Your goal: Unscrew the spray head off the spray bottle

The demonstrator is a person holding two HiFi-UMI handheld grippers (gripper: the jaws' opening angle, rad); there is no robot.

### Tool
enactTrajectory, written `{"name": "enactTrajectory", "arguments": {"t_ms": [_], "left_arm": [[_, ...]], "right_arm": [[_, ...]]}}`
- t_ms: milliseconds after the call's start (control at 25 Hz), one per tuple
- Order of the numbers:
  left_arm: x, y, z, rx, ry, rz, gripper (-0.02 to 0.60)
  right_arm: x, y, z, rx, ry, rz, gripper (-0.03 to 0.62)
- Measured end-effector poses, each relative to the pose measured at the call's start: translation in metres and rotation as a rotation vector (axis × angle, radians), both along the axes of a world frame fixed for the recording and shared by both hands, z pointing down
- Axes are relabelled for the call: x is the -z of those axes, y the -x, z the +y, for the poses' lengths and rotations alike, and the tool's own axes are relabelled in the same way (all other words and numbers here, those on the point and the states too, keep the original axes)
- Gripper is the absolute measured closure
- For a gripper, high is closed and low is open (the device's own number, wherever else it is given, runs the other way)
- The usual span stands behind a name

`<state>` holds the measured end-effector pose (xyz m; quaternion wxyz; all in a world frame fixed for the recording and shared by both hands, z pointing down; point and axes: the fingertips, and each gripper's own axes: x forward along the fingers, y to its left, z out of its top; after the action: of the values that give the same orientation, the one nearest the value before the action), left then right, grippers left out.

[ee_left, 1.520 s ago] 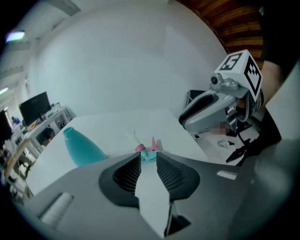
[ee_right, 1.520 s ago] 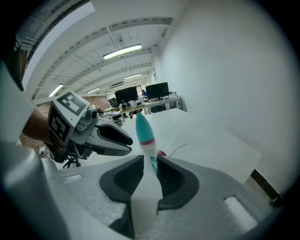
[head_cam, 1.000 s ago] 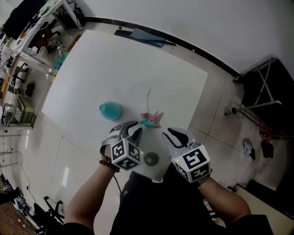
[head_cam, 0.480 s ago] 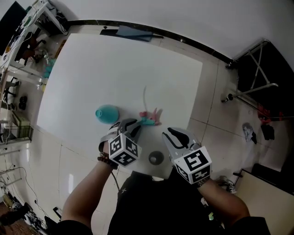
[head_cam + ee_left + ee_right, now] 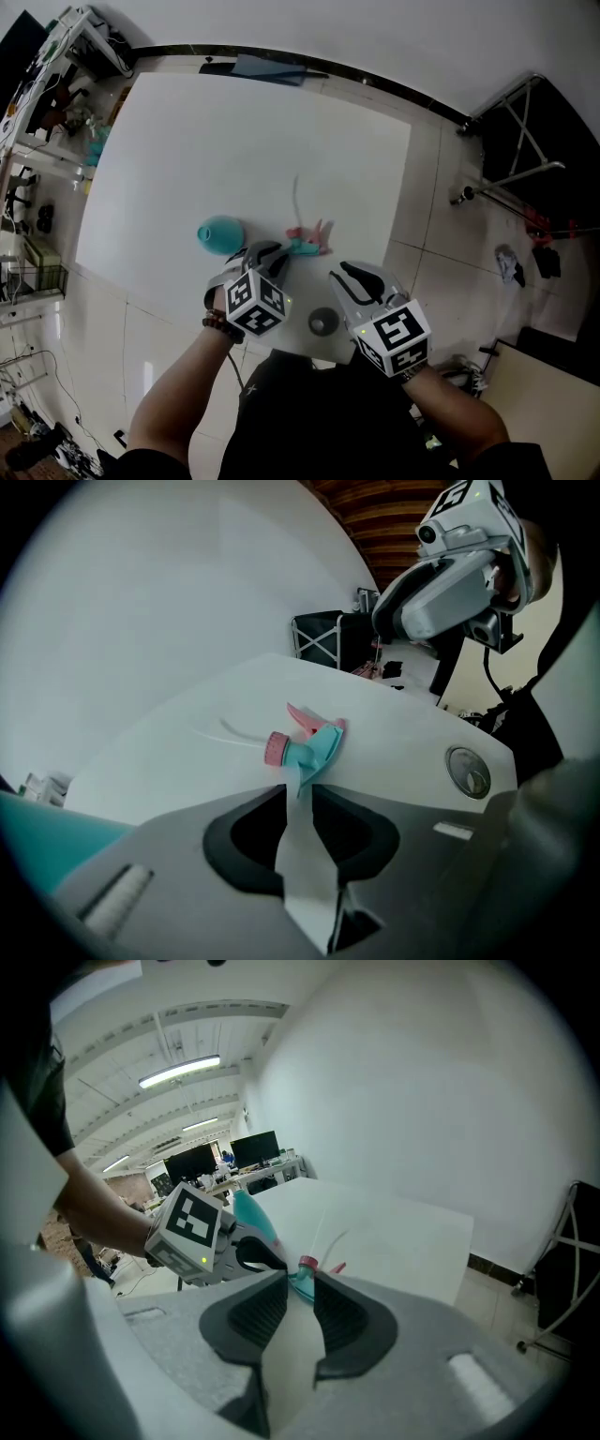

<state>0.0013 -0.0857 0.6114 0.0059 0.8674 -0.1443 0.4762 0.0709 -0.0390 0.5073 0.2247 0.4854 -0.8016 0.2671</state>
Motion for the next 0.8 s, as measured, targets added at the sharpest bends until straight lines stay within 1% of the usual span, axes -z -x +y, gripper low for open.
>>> {"name": "enactTrajectory", "arguments": {"t_ms": [160,200,240,280,520,800], "left_arm": [[-0.002,-0.001,0.001,-0.003,0.001,-0.004,0.491],[-0.001,-0.001,0.001,-0.003,-0.002,-0.002,0.507],[-0.001,-0.001,0.001,-0.002,-0.006,-0.001,0.544],[0.000,-0.001,0.000,-0.001,-0.008,0.000,0.552],[0.003,-0.003,0.001,-0.003,-0.014,0.009,0.558],[0.012,-0.003,0.002,-0.013,-0.009,0.048,0.561]], "right_arm": [[0.000,-0.001,0.002,-0.006,-0.002,0.000,0.517],[0.000,-0.001,0.002,-0.006,-0.002,0.000,0.517],[0.000,-0.001,0.002,-0.005,-0.002,0.000,0.517],[0.000,-0.002,0.001,-0.004,-0.003,-0.001,0.517],[0.002,-0.001,0.000,0.006,-0.009,-0.001,0.517],[0.007,0.000,-0.001,0.016,-0.019,0.006,0.517]]}}
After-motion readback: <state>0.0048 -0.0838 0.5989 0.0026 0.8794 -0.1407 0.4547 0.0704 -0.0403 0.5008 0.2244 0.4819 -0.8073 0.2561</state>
